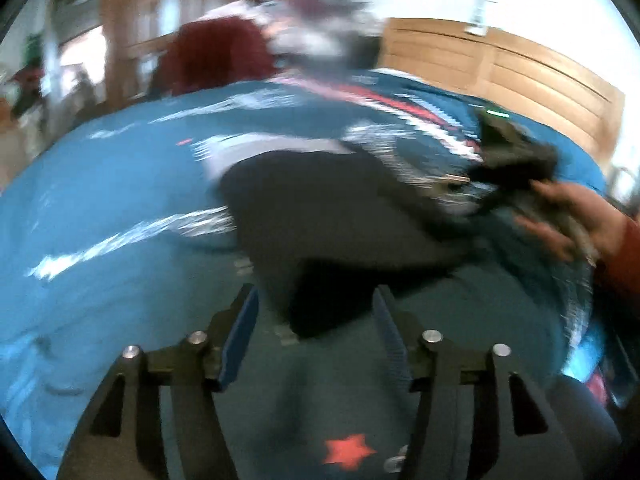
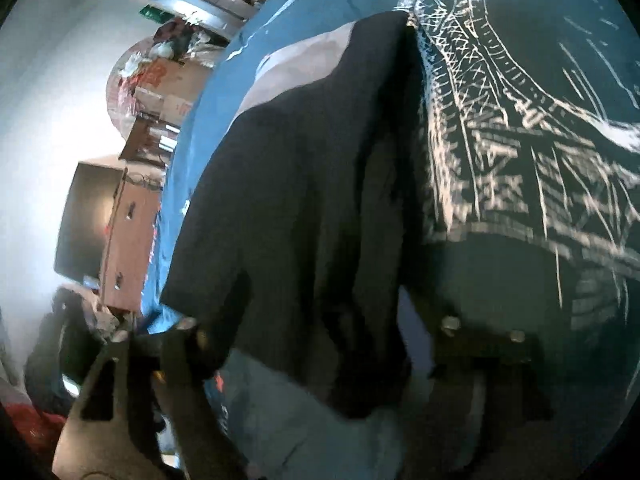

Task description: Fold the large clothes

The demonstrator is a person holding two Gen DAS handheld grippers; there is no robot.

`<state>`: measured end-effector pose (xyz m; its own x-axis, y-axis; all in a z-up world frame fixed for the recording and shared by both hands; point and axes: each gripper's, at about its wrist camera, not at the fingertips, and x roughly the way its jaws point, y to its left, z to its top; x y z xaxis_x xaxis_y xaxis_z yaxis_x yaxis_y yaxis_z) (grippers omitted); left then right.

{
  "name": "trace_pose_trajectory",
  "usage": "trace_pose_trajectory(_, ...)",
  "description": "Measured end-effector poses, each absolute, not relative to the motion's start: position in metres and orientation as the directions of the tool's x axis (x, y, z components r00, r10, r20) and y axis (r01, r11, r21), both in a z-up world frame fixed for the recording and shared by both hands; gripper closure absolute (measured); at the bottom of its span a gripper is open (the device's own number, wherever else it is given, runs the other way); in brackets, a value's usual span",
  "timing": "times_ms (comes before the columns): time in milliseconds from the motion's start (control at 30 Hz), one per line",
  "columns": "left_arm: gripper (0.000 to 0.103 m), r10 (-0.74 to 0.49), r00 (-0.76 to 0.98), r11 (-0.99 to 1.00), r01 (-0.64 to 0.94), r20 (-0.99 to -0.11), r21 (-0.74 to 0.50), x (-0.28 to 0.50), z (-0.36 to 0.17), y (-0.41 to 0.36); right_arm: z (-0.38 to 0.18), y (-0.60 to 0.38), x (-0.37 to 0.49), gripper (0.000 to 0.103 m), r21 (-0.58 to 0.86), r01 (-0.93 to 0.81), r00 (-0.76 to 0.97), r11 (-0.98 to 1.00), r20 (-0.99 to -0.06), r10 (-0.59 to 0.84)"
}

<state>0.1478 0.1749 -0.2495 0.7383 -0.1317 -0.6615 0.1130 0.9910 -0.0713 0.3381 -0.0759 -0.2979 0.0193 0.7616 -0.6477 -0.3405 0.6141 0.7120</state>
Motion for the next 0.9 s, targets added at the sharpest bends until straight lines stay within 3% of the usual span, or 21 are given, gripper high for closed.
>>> trace_pose_trajectory(100, 0.040, -0.131, 0.724, 0.991, 0.092, -0.677, -0.094, 0.165, -0.264, 0.184, -0.303, -0.066, 0.324, 0.027, 0.669, -0.377, 0.016, 0.641, -0.687, 0.727)
trace_pose_trajectory(167, 0.040, -0.111, 0.718, 0.993, 0.105, -0.687, -0.051, 0.180, -0.272, 0.175, -0.308, -0.056, 0.322, 0.039, 0.635, -0.390, 0.033, 0.667, -0.714, 0.699)
trace_pose_trajectory(200, 0.040, -0.094, 0.718, 0.994, 0.112, -0.689, -0.019, 0.189, -0.277, 0.171, -0.309, -0.053, 0.323, 0.078, 0.622, -0.386, 0.048, 0.682, -0.724, 0.688)
trace_pose_trajectory(233, 0.037, -0.064, 0.718, 0.993, 0.112, -0.693, 0.024, 0.200, -0.279, 0.166, -0.310, -0.053, 0.325, 0.097, 0.617, -0.378, 0.055, 0.690, -0.729, 0.682)
trace_pose_trajectory(300, 0.035, 0.017, 0.703, 0.982, 0.121, -0.711, 0.143, 0.218, -0.286, 0.166, -0.309, -0.064, 0.332, 0.098, 0.620, -0.357, 0.083, 0.699, -0.724, 0.685)
trace_pose_trajectory(367, 0.029, 0.159, 0.714, 0.889, 0.197, -0.682, 0.413, 0.216, -0.303, 0.155, -0.313, -0.088, 0.342, 0.098, 0.626, -0.312, 0.121, 0.714, -0.720, 0.684)
trace_pose_trajectory(433, 0.036, 0.199, 0.700, 0.821, 0.263, -0.686, 0.507, 0.209, -0.320, 0.148, -0.323, -0.093, 0.344, 0.097, 0.651, -0.296, 0.087, 0.699, -0.710, 0.699)
trace_pose_trajectory(600, 0.048, 0.056, 0.680, 0.886, 0.303, -0.731, 0.351, 0.185, -0.281, 0.155, -0.326, -0.082, 0.345, 0.097, 0.639, -0.322, 0.080, 0.699, -0.717, 0.692)
trace_pose_trajectory(700, 0.047, -0.063, 0.752, 0.945, 0.256, -0.656, 0.203, 0.162, -0.231, 0.167, -0.328, -0.087, 0.344, 0.096, 0.642, -0.318, 0.087, 0.697, -0.713, 0.696)
trace_pose_trajectory(767, 0.045, -0.091, 0.816, 0.975, 0.190, -0.571, 0.115, 0.168, -0.208, 0.177, -0.328, -0.088, 0.342, 0.096, 0.639, -0.320, 0.087, 0.699, -0.715, 0.693)
trace_pose_trajectory(833, 0.028, -0.081, 0.848, 0.980, 0.164, -0.523, 0.116, 0.191, -0.213, 0.175, -0.329, -0.090, 0.341, 0.096, 0.640, -0.318, 0.087, 0.700, -0.715, 0.693)
trace_pose_trajectory(867, 0.027, -0.072, 0.818, 0.971, 0.187, -0.570, 0.147, 0.209, -0.235, 0.168, -0.329, -0.092, 0.340, 0.096, 0.642, -0.316, 0.088, 0.699, -0.714, 0.695)
trace_pose_trajectory(900, 0.027, -0.023, 0.724, 0.950, 0.231, -0.689, 0.211, 0.234, -0.276, 0.158, -0.330, -0.097, 0.338, 0.096, 0.640, -0.315, 0.090, 0.701, -0.715, 0.694)
